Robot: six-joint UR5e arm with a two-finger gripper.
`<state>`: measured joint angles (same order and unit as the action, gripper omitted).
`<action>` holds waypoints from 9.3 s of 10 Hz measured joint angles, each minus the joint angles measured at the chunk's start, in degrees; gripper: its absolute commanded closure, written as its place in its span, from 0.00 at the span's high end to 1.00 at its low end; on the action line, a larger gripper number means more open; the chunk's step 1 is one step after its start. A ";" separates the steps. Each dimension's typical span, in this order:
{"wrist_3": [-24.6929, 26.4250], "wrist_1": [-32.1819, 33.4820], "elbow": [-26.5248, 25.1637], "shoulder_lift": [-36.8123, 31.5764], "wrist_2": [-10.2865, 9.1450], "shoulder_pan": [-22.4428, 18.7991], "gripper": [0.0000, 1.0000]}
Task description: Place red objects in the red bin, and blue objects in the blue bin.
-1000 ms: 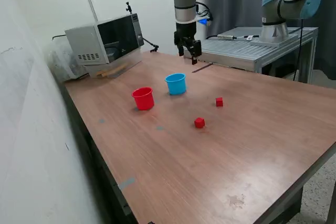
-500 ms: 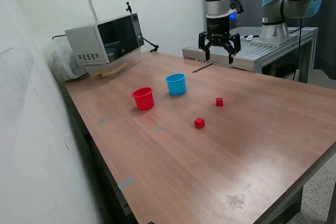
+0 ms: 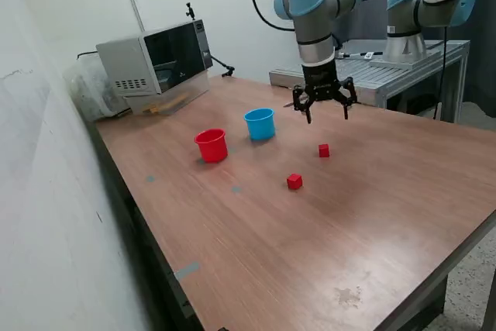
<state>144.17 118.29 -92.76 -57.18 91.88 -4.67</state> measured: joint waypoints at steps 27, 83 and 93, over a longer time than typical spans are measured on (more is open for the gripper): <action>2.97 1.71 13.91 4.80 1.84 4.45 0.00; 33.86 5.60 24.14 19.58 -1.51 -1.20 0.00; 32.53 9.24 24.72 11.53 8.36 14.08 0.00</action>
<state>176.70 127.53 -68.04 -45.65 100.24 9.41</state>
